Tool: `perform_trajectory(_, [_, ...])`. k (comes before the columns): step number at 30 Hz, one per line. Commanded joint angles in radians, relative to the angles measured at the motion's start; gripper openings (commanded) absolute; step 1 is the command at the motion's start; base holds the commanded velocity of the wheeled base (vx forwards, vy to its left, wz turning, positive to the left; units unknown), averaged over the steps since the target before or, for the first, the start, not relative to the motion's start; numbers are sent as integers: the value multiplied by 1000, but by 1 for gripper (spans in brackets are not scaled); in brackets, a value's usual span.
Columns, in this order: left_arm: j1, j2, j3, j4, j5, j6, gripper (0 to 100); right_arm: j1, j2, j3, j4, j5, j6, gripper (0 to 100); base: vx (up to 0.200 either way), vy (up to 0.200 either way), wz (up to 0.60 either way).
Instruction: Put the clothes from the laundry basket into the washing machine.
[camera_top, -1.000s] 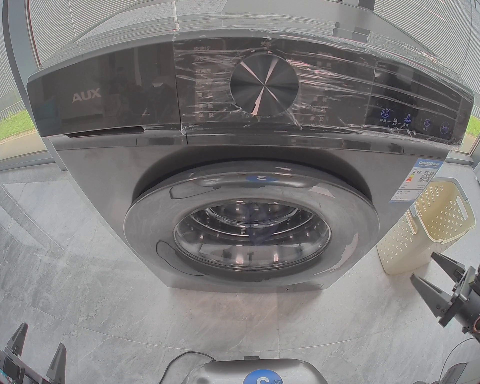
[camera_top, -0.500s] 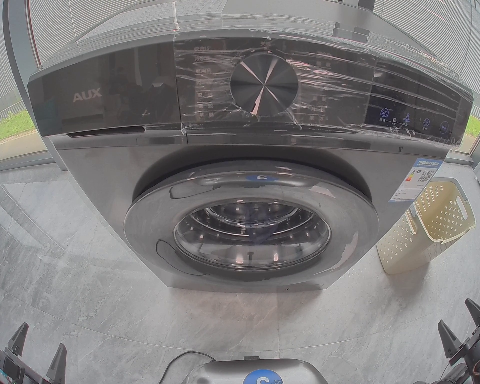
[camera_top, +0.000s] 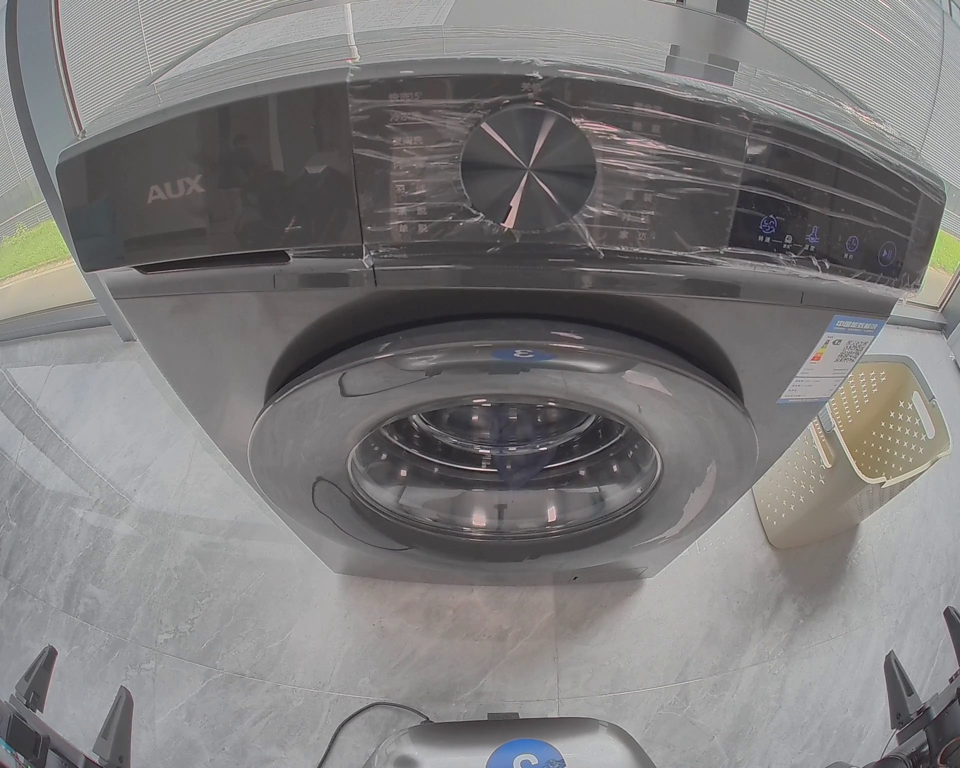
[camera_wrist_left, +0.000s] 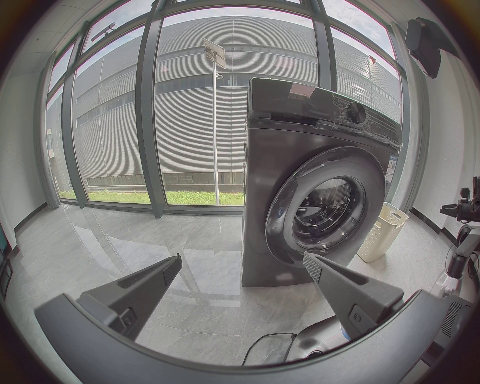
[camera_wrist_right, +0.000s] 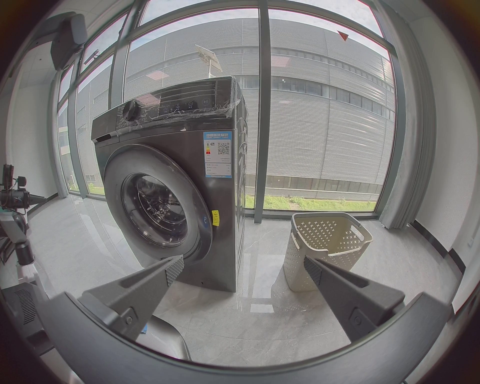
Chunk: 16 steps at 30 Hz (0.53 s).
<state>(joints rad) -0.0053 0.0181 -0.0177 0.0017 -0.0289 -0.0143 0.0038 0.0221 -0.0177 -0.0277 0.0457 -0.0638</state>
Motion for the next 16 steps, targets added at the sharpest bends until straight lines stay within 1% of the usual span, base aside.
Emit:
perform_trajectory(1, [-1, 2, 15, 0, 0, 0, 100, -1, -22, 18, 2, -4, 42, 100, 0, 0, 0])
perform_trajectory(3, [-1, 0, 15, 0, 0, 0, 100, 1, -22, 18, 2, -7, 53, 100, 0, 0, 0])
perform_trajectory(13, [1, -1, 15, 0, 0, 0, 100, 2, -22, 18, 2, -7, 55, 100, 0, 0, 0])
perform_trajectory(14, [2, -4, 15, 0, 0, 7, 100, 2, -22, 18, 3, -7, 55, 100, 0, 0, 0])
perform_trajectory(16, [2, -6, 15, 0, 0, 8, 100, 2, -22, 18, 2, -9, 56, 100, 0, 0, 0])
